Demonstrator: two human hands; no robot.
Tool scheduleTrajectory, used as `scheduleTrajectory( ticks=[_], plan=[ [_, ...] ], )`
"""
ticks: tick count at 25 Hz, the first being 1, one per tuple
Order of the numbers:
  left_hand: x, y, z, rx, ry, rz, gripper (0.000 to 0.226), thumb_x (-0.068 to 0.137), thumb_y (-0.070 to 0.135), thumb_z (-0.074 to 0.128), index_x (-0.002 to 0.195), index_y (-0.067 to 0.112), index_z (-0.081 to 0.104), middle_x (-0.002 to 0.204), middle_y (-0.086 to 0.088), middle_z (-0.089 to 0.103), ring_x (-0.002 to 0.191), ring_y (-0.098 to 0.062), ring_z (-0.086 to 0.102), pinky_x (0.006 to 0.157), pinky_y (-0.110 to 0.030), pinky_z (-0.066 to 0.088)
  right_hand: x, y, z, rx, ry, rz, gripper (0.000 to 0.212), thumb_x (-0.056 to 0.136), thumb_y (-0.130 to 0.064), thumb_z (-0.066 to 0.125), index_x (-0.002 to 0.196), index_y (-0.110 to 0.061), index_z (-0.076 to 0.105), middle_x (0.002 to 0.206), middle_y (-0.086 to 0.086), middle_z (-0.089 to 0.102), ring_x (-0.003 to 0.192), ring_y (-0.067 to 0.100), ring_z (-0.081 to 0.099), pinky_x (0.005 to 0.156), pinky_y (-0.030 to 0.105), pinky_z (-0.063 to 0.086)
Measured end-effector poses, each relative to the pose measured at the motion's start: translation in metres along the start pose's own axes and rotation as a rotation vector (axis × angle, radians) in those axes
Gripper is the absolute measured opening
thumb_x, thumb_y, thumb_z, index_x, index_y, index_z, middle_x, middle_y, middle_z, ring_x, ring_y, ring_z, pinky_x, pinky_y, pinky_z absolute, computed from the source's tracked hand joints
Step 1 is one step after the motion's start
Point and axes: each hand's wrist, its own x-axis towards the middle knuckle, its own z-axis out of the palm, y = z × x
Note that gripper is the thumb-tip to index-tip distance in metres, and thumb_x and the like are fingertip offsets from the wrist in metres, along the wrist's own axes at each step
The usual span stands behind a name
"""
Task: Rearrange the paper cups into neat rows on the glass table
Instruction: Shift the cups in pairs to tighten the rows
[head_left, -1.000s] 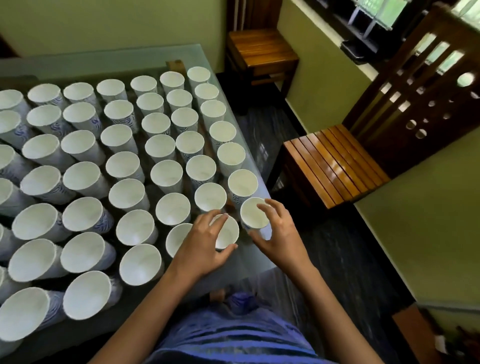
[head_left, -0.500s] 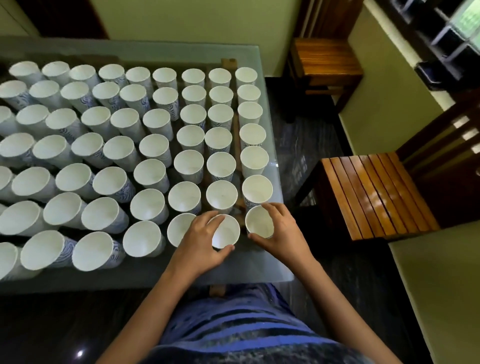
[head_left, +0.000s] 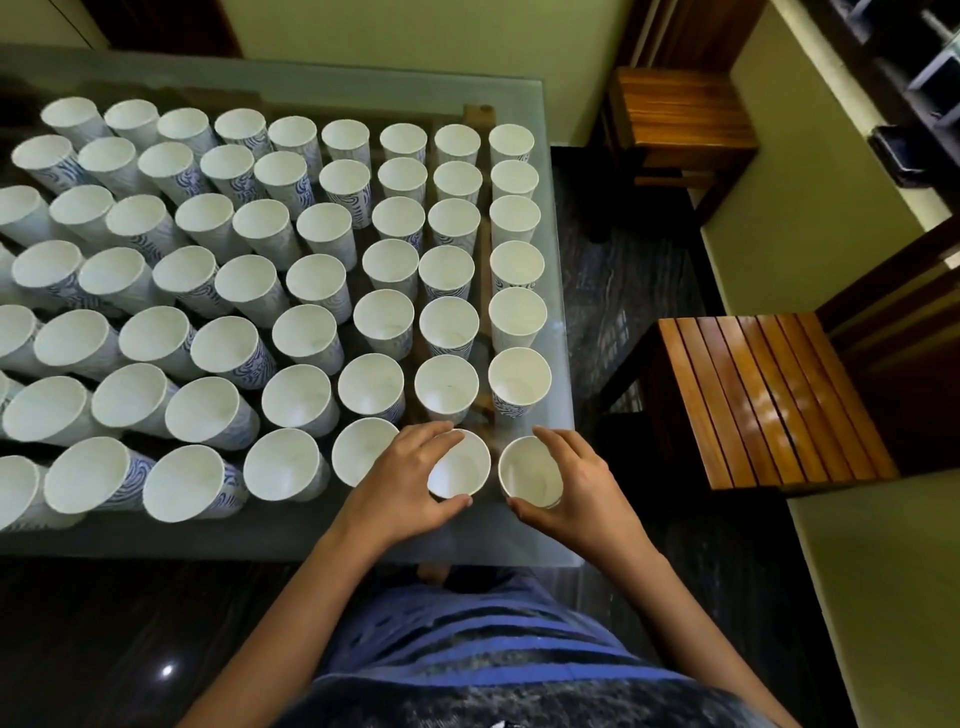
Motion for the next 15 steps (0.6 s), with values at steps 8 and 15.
scheduleTrajectory(
  ticks=[8,15],
  plan=[
    [0.001,0.0,-0.004,-0.018,-0.012,0.018,0.075,0.064,0.034,0.08,0.131,0.02,0.049,0.137,0.0,0.046,0.126,-0.015,0.04,0.102,-0.019,0.027,0.0,0.004,-0.001,0.049,0.011,0.011,0.087,0.066,-0.048,0.075,0.139,-0.022,0.035,0.132,-0.006,0.044,0.115,0.008,0.042,0.089,0.013,0.032],
    [0.037,-0.003,-0.019,-0.028,0.163,-0.064,0.057,0.075,0.029,0.073,0.126,0.01,0.054,0.132,-0.008,0.051,0.123,-0.024,0.044,0.102,-0.029,0.032,0.05,0.0,-0.014,0.097,0.154,0.031,0.067,0.074,-0.037,0.074,0.131,-0.015,0.047,0.132,0.003,0.047,0.117,0.018,0.047,0.096,0.023,0.036]
  ],
)
